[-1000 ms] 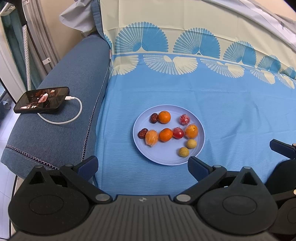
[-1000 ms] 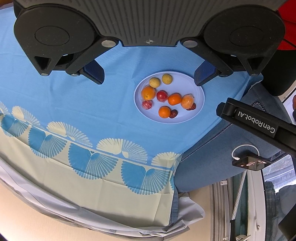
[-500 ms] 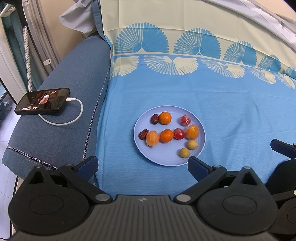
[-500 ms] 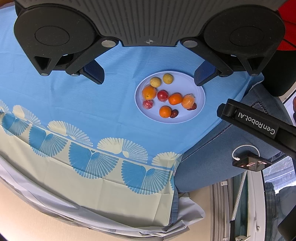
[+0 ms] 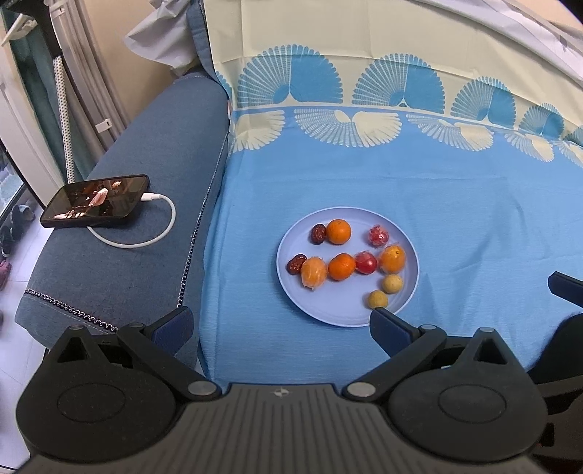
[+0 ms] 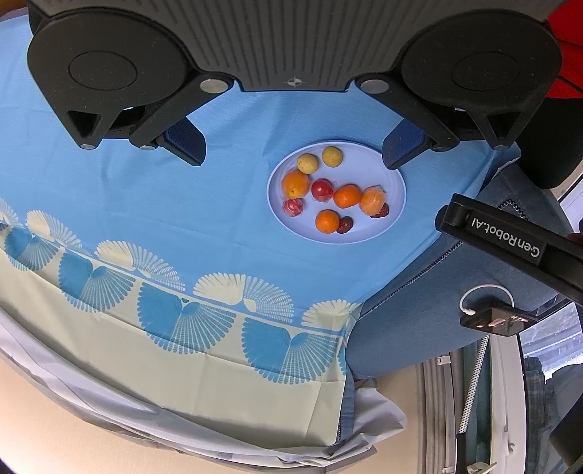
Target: Organize fruits
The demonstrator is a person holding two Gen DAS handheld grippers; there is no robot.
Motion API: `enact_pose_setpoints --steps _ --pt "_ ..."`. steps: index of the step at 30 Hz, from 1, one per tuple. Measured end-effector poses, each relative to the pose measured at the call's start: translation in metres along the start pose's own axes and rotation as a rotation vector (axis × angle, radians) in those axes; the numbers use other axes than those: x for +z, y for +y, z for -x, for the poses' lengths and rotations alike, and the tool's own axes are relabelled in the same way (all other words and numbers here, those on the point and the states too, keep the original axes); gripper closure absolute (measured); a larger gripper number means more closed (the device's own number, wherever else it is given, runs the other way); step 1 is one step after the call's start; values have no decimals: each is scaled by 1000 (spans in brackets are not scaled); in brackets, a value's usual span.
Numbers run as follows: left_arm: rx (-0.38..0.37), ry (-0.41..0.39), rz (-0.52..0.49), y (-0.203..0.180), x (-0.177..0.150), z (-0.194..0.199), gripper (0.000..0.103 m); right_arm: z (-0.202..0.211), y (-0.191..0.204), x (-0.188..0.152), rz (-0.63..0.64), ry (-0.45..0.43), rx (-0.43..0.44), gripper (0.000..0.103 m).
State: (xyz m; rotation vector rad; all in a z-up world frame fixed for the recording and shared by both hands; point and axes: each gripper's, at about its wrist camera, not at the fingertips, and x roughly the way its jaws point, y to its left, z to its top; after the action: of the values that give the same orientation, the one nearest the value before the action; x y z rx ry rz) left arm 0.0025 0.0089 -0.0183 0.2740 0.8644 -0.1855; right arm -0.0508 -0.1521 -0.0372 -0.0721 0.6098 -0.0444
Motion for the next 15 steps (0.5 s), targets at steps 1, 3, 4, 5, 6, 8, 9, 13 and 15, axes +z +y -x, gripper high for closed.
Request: enact_pose_setpoints --steps 1,3,4,5,6,8,9,13,15 --pt "-1 1 -1 0 0 0 0 0 0 0 0 -1 0 1" --pt "-3 5 -3 0 0 -1 0 0 0 0 0 0 1 1" --pt "-4 7 -2 0 0 -1 0 0 0 0 0 0 1 1" --pt "-5 8 0 0 0 -1 0 -1 1 0 -1 1 0 1" --pt "-6 10 3 1 0 -2 0 -1 1 0 -1 1 0 1" --pt "-6 14 6 1 0 -2 0 -1 0 0 -1 1 0 1" --pt "-5 15 6 1 0 -3 0 -1 0 0 -1 1 0 1" --pt "1 15 3 1 0 -3 0 -1 0 -1 -1 1 0 1" --pt "1 14 1 0 0 -3 0 -1 0 0 -2 1 0 1"
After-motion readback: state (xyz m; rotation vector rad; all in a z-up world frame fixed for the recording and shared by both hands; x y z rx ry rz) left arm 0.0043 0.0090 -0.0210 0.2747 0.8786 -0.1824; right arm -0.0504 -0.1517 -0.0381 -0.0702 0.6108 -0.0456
